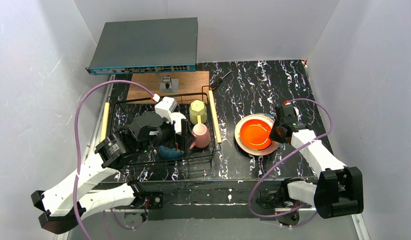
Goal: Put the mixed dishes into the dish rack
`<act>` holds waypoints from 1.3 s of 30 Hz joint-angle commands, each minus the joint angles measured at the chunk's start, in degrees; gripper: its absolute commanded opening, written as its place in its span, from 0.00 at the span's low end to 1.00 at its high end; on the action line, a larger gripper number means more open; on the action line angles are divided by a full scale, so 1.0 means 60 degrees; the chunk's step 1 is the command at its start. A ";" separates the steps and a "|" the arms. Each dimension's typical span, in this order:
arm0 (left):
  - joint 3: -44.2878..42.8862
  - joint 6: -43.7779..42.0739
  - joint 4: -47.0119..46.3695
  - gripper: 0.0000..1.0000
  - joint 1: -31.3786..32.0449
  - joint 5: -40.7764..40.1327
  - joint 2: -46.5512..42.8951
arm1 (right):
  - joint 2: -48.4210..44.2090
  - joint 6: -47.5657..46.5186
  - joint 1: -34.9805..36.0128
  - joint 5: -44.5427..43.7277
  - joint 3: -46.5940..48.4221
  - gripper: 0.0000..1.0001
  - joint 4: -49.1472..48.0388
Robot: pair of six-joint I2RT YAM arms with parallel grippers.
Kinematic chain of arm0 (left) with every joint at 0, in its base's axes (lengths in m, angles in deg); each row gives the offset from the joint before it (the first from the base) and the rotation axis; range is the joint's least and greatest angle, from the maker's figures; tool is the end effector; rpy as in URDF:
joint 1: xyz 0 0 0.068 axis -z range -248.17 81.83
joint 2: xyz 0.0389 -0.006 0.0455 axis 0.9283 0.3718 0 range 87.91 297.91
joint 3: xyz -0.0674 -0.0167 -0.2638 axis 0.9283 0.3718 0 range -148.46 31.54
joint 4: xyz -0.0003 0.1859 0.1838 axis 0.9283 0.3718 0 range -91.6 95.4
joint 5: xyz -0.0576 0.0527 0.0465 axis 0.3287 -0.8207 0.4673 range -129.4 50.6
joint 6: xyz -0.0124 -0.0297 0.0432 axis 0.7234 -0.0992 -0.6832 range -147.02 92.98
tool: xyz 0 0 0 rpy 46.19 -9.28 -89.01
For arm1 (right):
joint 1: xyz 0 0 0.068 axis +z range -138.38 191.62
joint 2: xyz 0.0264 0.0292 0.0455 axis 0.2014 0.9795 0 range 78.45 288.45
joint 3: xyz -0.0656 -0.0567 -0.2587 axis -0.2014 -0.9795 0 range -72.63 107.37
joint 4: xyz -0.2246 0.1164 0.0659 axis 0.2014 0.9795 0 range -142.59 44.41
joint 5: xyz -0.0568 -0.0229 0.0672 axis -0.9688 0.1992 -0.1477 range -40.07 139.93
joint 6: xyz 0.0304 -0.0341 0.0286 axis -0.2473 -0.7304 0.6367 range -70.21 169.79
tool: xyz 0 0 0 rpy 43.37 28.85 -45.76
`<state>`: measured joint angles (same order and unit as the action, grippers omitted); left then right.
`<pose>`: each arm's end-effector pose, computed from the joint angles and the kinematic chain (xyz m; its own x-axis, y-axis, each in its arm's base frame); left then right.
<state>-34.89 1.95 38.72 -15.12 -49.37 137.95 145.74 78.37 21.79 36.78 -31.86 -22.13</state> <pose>0.1060 -0.1306 0.3983 -0.5485 -0.0645 -0.8337 0.4873 0.7856 -0.3814 0.2212 0.0315 0.2103 -0.7485 0.3391 -0.5698 0.3510 0.9317 0.0934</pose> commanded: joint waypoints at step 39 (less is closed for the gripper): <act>0.0249 -0.0141 -0.0128 0.98 0.0033 0.0254 -0.0280 | -0.1594 0.1340 -0.1375 -0.0182 -0.0474 0.11 0.0616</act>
<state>-34.36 1.47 38.62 -15.12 -48.07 137.22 134.95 86.71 14.16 34.87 -34.28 -16.91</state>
